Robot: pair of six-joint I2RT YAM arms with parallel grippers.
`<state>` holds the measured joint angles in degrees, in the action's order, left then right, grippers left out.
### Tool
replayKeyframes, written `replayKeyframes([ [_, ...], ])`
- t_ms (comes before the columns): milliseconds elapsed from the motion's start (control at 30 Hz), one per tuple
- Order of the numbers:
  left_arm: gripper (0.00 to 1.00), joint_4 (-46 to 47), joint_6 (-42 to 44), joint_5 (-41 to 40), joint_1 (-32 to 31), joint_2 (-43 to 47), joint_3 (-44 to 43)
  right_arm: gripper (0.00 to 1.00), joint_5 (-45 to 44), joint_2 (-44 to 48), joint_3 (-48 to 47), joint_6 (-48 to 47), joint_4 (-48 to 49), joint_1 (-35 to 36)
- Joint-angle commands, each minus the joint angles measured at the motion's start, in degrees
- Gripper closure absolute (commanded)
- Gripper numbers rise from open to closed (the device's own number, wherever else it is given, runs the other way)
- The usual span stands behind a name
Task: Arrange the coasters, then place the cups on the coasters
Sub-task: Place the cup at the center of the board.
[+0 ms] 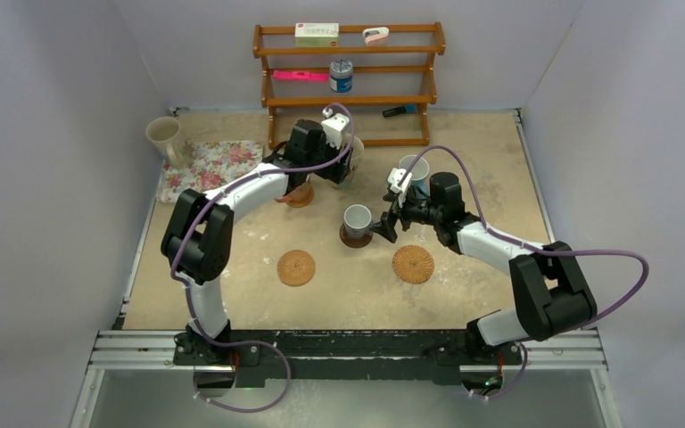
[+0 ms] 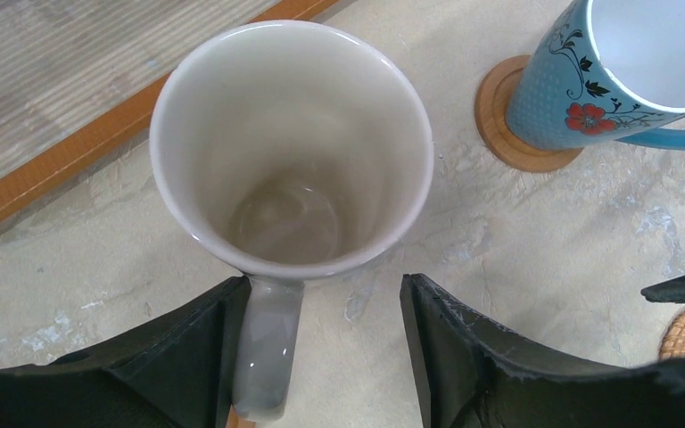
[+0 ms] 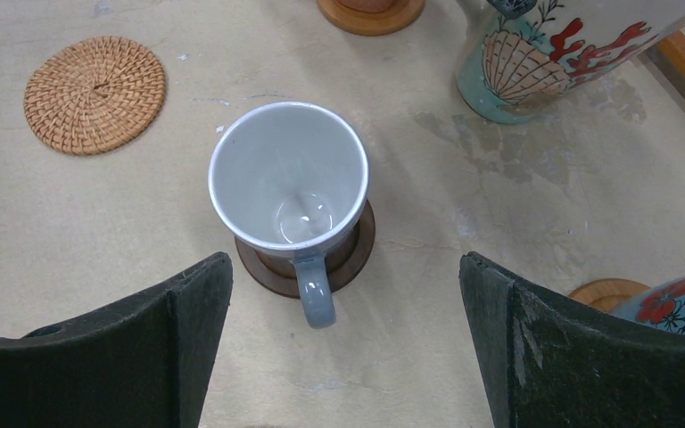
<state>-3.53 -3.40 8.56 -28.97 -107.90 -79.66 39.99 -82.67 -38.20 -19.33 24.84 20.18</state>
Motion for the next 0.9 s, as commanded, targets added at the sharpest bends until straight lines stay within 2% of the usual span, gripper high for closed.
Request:
replayKeyframes([
  [0,0.35,1.36,0.93,1.22,-0.54,1.76,-1.95,0.01,0.18,0.77,-0.12,0.22,1.79,-0.21],
  [100,0.35,1.33,0.90,1.37,-0.57,1.64,-1.57,0.01,0.18,0.76,-0.13,0.17,1.79,-0.19],
  [233,0.41,1.70,0.47,1.37,-0.86,1.14,-1.29,0.01,0.24,0.91,-0.13,0.21,1.72,-0.23],
  [633,0.37,-0.87,0.83,7.68,-1.99,-2.75,-4.59,0.01,0.26,0.76,-0.21,0.09,1.67,-0.17],
  [867,0.37,-1.28,1.31,4.56,-1.97,-2.74,-4.72,0.01,0.35,0.89,-0.17,0.09,1.61,-0.24],
])
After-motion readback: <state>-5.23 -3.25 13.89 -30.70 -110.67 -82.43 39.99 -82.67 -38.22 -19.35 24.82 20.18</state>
